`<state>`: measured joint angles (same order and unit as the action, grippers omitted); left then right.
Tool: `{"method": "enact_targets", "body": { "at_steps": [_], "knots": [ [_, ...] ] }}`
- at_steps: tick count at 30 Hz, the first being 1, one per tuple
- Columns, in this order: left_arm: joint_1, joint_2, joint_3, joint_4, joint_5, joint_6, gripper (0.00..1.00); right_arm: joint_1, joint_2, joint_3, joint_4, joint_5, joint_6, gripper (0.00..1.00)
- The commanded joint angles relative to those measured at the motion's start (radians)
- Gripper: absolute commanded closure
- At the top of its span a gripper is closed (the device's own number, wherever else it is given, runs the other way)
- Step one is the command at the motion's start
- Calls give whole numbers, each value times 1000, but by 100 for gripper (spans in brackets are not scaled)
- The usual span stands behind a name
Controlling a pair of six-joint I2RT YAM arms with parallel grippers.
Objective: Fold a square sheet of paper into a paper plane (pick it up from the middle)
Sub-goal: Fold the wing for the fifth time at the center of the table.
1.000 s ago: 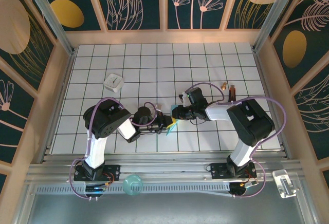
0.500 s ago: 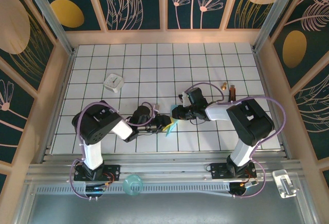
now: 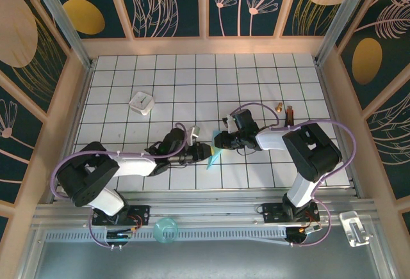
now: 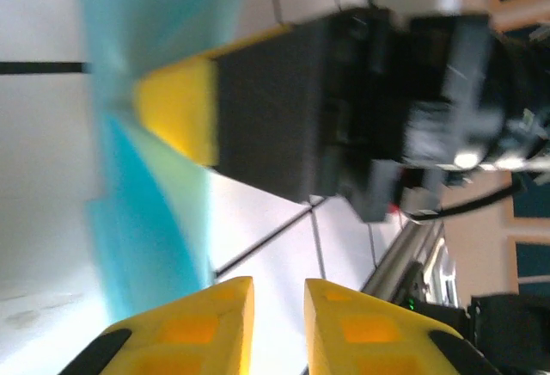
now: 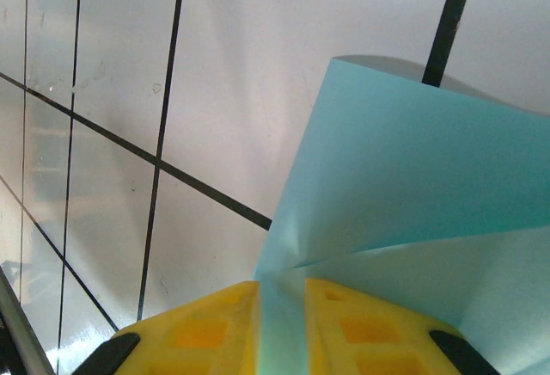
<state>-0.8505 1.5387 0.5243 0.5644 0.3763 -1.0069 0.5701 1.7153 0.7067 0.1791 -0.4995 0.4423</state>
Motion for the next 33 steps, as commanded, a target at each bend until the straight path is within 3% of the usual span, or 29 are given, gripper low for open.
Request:
{"method": "enact_targets", "body": {
  "at_steps": [1,11,33],
  "knots": [
    [-47,15,65,-46,14,120,81,-6,59,-12,-87,50,-34,79],
    [-50,159,160,-115,56,152,83,-6,61,-10,-88,49,-33,79],
    [-16,208,102,-83,57,126,84,-6,62,-5,-99,49,-43,79]
  ]
}}
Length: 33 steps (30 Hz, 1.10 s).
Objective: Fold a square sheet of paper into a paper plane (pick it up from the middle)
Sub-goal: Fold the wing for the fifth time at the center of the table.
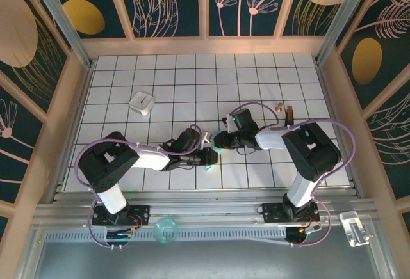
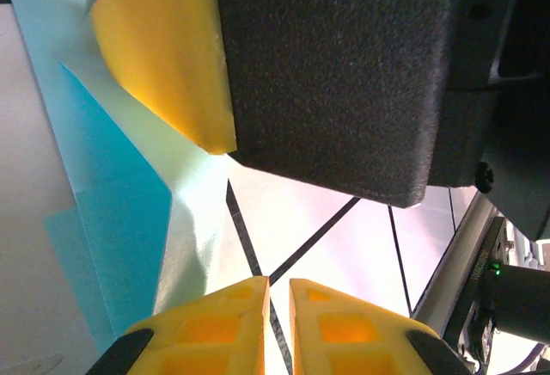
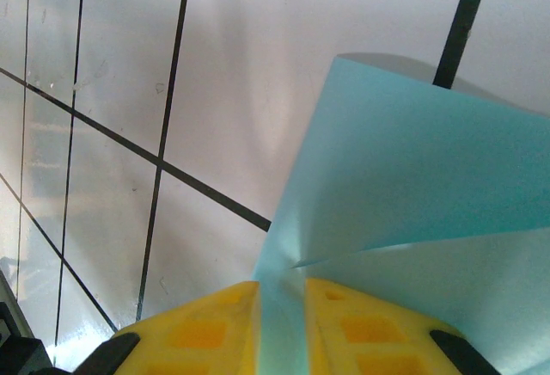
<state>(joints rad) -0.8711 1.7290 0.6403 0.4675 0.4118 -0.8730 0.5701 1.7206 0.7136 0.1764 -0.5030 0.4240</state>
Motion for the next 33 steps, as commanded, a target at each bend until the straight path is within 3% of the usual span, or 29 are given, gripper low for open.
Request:
{"method": "enact_targets", "body": {
  "at_steps": [1,33],
  "knots": [
    [4,17,-13,17,26,-9,84,-6,57,-11,-95,52,-25,79],
    [-19,-2,-99,54,105,-64,79,-6,65,-9,-104,64,-27,79]
  ]
}}
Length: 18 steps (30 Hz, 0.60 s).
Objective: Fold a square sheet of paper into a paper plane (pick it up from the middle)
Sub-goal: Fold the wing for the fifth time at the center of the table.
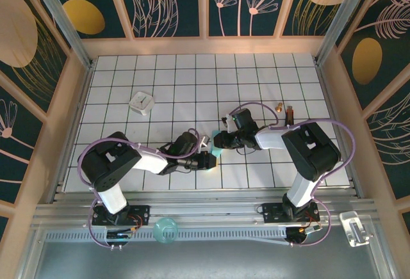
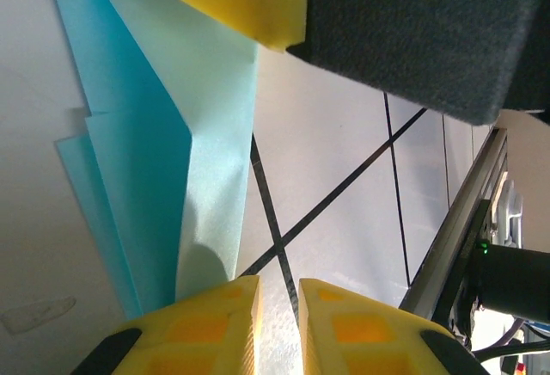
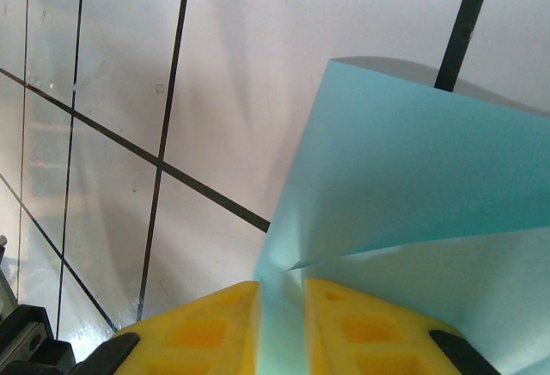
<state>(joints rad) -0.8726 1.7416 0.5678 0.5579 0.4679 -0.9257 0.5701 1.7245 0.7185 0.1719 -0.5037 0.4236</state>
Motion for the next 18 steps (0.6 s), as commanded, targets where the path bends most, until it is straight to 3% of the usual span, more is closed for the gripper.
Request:
{"method": "enact_targets", "body": {
  "at_steps": [1,18],
  "knots": [
    [-20,-16,-27,-38,52,-9,79,-6,59,-14,-100,65,-26,79],
    [-36,-91,-37,-129,70,18,77,-6,65,-13,-102,68,-28,79]
  ]
}}
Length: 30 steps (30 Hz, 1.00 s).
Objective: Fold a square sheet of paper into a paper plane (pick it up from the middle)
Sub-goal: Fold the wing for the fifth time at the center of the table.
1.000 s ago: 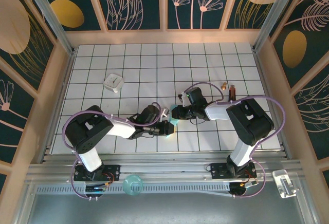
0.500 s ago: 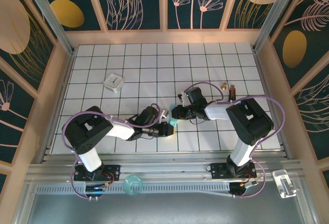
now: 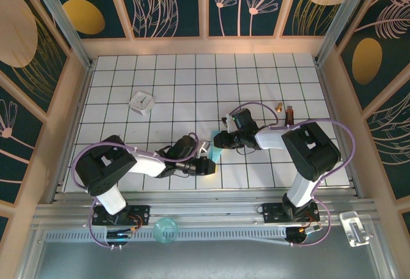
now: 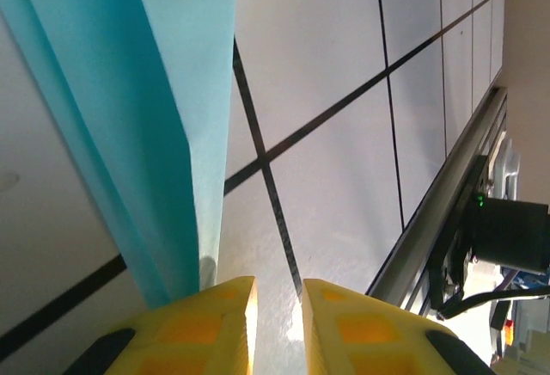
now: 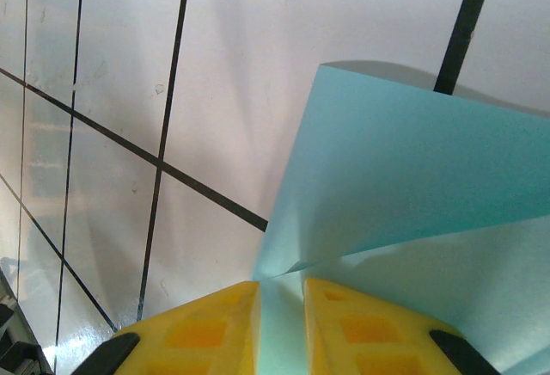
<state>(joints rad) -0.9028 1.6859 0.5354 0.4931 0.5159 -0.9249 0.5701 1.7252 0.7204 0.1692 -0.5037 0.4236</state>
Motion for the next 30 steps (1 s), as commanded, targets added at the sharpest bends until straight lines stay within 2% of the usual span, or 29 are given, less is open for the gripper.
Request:
{"method": "enact_targets", "body": {
  "at_steps": [1,5,8,21,30],
  "knots": [
    [-5,-49,1,-67,14,21,76,-6,65,-15,-100,68,-27,79],
    [-6,-115,14,-32,-23,35,74,-5,66,-12,-101,67,-27,79],
    [-7,-109,19,8,-3,24,73,-7,66,-9,-103,67,-31,79],
    [-7,9,158,-182,-41,157,74,-10,74,1,-106,63,-35,79],
    [15,22,133,-179,-65,152,79,-10,71,-11,-99,60,-34,79]
  ]
}}
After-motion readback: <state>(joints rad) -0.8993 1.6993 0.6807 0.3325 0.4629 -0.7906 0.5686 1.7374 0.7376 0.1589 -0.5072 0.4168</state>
